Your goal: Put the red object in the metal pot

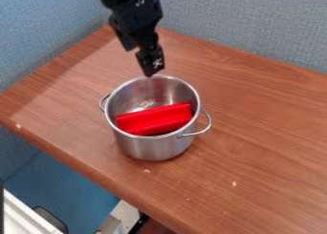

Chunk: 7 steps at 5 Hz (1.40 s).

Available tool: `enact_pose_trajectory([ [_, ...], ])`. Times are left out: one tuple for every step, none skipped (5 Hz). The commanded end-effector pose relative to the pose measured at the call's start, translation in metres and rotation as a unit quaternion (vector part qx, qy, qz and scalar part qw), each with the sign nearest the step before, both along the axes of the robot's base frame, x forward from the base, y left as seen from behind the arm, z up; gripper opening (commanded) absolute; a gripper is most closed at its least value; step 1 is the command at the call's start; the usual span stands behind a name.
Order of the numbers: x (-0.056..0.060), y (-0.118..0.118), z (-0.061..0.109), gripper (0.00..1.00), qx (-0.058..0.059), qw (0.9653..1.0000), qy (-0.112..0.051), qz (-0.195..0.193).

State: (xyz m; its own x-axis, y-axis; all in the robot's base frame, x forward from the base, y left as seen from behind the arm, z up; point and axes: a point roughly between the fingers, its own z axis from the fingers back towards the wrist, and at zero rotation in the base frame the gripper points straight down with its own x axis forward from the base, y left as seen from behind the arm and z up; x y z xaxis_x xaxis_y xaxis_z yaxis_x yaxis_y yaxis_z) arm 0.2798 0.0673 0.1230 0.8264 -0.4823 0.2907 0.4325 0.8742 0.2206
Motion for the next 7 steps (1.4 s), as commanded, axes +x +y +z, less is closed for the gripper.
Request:
enact_pose_trajectory([
  [0.018,-0.003,0.014,1.00,0.002,0.9993,-0.017,-0.032],
  [0.026,-0.003,0.010,1.00,0.004,0.9991,-0.017,-0.040],
  [0.035,-0.002,0.006,1.00,0.008,0.9976,-0.018,-0.067],
  [0.049,-0.002,0.000,1.00,0.008,0.9946,-0.019,-0.102],
  [0.066,-0.001,-0.007,1.00,0.005,0.9909,-0.020,-0.133],
  [0.065,-0.001,-0.004,1.00,0.002,0.9893,-0.017,-0.145],
  [0.073,-0.003,-0.002,1.00,-0.001,0.9864,-0.014,-0.164],
])
